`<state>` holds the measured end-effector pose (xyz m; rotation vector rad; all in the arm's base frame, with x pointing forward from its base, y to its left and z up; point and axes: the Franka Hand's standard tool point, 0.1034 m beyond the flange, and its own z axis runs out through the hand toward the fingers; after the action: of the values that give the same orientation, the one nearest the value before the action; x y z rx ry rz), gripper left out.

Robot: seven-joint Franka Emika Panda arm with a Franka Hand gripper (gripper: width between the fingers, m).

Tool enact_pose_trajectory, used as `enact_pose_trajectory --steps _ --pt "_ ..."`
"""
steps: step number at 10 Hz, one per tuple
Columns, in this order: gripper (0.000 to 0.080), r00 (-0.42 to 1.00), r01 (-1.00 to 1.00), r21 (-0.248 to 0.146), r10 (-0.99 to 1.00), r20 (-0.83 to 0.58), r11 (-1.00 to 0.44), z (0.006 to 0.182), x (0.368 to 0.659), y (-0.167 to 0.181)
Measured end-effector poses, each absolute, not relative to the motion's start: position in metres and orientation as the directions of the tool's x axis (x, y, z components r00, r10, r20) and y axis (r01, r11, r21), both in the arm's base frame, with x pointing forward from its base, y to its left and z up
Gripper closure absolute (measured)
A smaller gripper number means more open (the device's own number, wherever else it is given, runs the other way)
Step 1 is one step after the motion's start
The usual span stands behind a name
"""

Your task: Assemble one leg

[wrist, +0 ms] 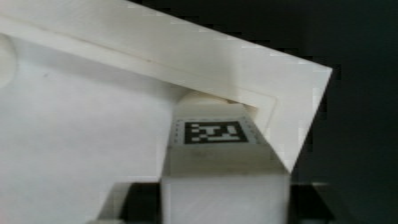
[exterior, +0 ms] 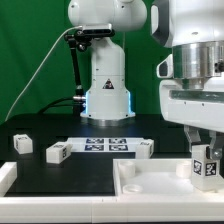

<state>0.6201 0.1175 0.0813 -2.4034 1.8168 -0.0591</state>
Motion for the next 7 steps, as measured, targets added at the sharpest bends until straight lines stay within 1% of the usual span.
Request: enact_pose_trajectory --steps 1,2,3,4,5,6,7 --pt "0.0507 0.254 -0.961 -0.125 -0.966 -0.054 -0.246 0.0813 0.6200 0.1177" --pt "0.0507 0.282 -0.953 -0.127 -0.958 -0.050 -0.274 0.0812 0.6201 0.1177" --pt "0.0296 0.331 -0.937 -0.130 -0.943 -0.043 -0.323 0.0810 0.6201 0.1178" --pt "0.0296 0.351 -0.929 -0.140 -0.935 -0.039 -0.343 0.0813 0.6216 0.1172" --pt "0.0197 0.451 -0.885 -0.143 -0.892 -0.022 -0.444 0.0815 0.6221 0.1158" --pt "0.0164 0.566 -0.816 -0.145 -0.825 -0.002 -0.559 0.0820 0.6228 0.1144" --pt "0.0164 0.653 -0.748 -0.143 -0.757 0.015 -0.648 0.0825 0.6232 0.1154"
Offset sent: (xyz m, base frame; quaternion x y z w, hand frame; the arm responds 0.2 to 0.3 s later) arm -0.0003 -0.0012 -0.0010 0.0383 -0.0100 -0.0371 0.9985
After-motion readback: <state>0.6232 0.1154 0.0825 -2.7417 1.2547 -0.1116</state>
